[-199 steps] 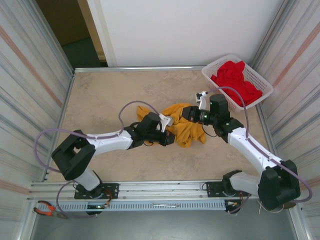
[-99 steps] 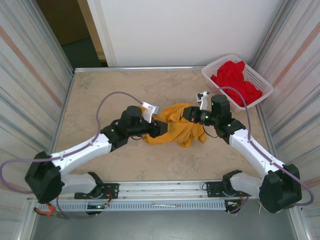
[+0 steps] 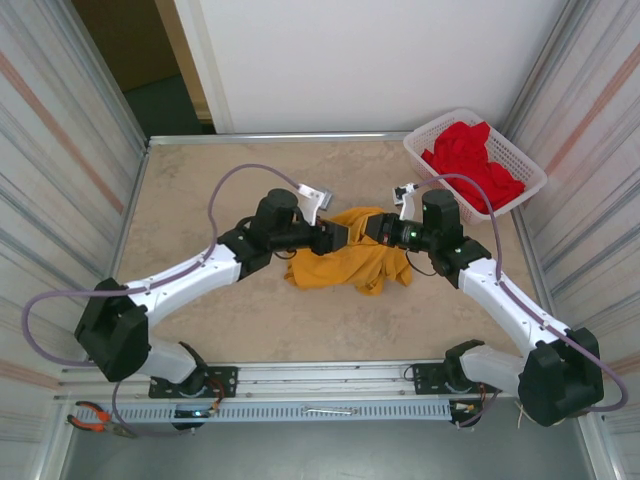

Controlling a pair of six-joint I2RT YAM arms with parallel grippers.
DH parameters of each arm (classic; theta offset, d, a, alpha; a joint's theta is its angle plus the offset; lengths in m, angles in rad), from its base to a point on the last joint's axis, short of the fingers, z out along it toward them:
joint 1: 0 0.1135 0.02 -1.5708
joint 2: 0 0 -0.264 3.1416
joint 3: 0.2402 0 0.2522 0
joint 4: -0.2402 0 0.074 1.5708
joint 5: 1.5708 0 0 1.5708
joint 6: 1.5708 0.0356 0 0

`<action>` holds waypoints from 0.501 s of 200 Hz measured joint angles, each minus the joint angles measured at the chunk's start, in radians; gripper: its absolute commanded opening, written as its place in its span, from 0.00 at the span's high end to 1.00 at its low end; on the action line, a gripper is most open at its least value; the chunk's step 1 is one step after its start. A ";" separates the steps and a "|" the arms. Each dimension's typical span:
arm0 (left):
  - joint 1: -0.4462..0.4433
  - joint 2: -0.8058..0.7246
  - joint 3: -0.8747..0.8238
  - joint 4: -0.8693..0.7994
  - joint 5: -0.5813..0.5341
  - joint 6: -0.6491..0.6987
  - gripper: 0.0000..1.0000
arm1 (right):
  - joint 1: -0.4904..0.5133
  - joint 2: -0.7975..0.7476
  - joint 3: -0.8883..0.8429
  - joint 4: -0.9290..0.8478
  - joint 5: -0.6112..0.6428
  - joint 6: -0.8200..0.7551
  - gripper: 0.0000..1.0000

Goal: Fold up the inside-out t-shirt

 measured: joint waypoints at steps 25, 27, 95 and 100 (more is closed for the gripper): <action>-0.018 0.018 0.000 0.011 0.014 0.000 0.53 | 0.000 -0.001 0.000 -0.002 0.002 0.000 0.98; -0.020 0.019 0.000 0.013 0.014 0.000 0.53 | 0.000 -0.001 0.000 -0.002 0.002 0.000 0.98; -0.028 0.088 0.009 0.054 0.020 0.000 0.56 | 0.000 -0.001 0.000 -0.002 0.002 0.000 0.98; -0.028 0.097 0.010 0.055 0.017 -0.002 0.61 | 0.000 -0.001 0.000 -0.002 0.002 0.000 0.98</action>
